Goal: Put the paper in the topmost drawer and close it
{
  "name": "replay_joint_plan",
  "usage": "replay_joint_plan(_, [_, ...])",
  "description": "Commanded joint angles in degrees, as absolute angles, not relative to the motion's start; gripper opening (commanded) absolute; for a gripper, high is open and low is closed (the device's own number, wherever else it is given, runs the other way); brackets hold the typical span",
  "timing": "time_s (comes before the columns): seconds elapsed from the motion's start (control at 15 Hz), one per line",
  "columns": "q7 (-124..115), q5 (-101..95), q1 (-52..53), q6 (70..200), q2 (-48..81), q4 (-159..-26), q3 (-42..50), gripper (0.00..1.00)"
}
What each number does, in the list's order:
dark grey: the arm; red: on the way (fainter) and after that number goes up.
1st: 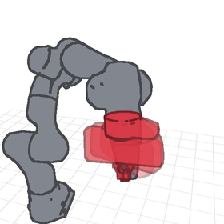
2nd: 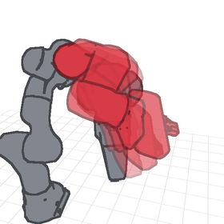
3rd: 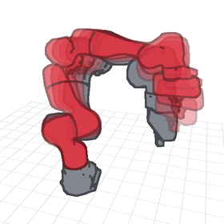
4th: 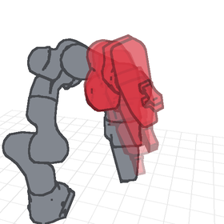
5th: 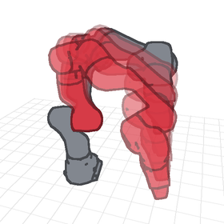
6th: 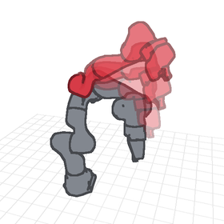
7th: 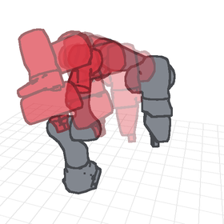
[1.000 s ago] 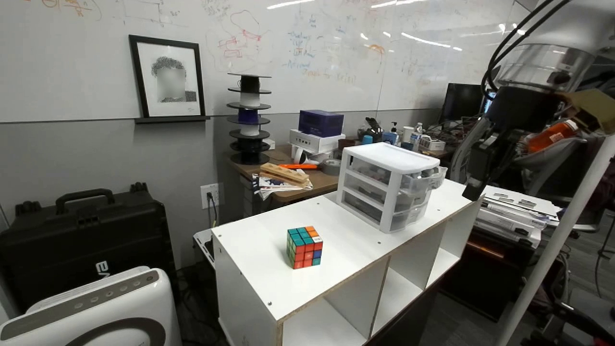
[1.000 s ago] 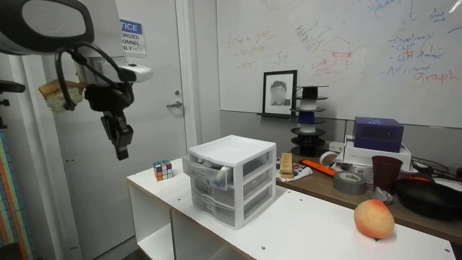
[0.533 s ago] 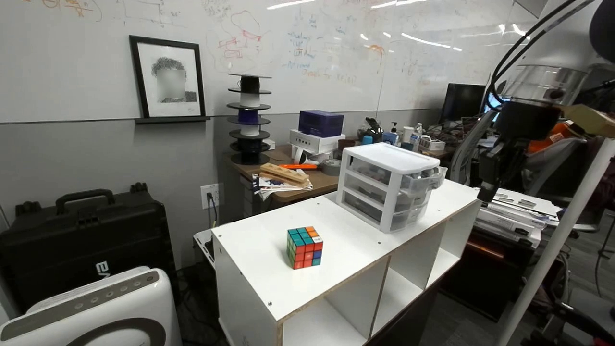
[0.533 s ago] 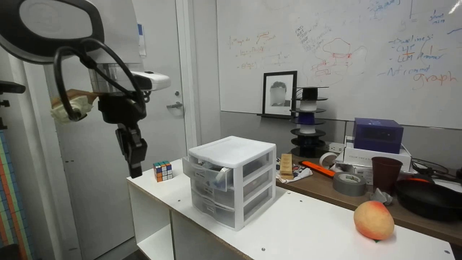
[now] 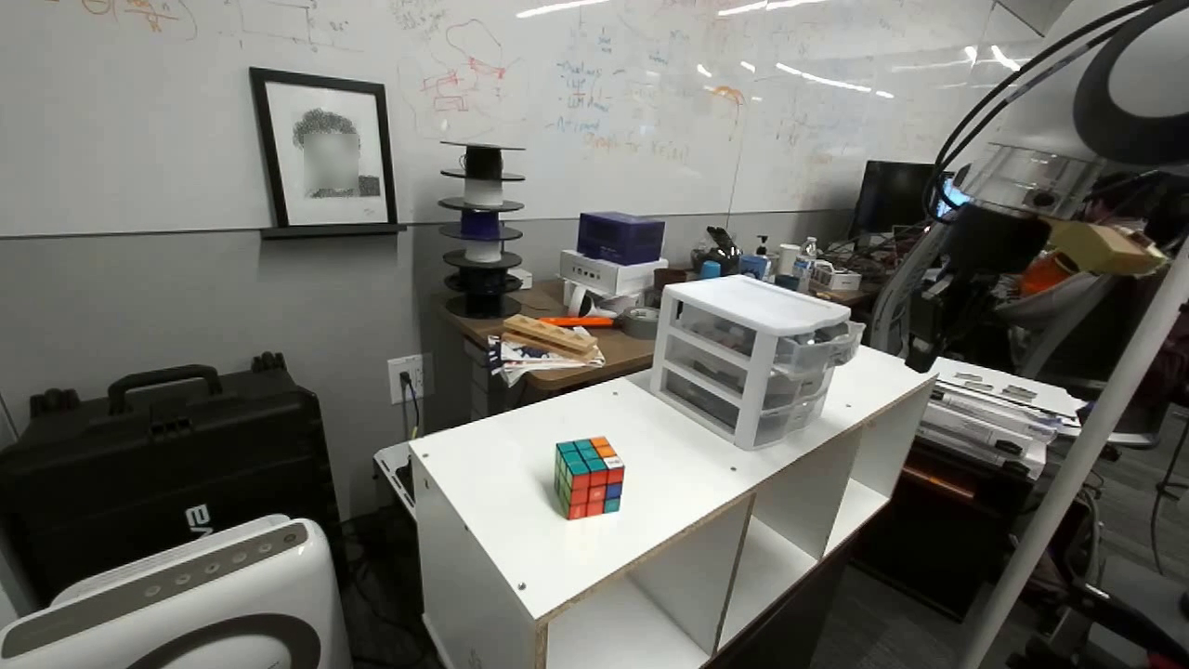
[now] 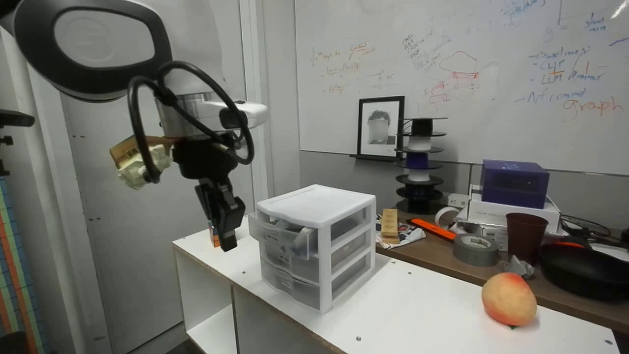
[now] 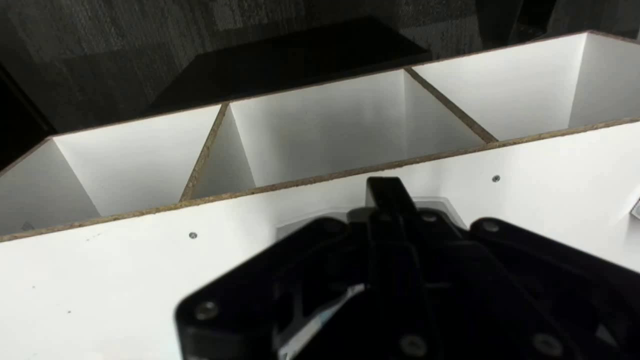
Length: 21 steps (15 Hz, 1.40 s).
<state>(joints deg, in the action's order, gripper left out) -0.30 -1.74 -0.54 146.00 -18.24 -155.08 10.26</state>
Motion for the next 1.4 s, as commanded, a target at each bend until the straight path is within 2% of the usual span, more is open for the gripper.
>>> replay_joint_plan(0.0, [1.7, -0.8, -2.0, 150.4, -14.6, -153.4, 8.7, 0.01])
replay_joint_plan(0.67, [3.5, -1.0, -5.2, 161.4, -13.8, -158.0, 9.6, 0.01])
replay_joint_plan(0.73, [0.2, 0.6, -3.1, 160.7, -7.6, -150.2, 7.3, 0.01])
replay_joint_plan(1.33, [-1.1, 6.3, -2.2, 162.1, -2.1, -140.7, 5.4, 0.01])
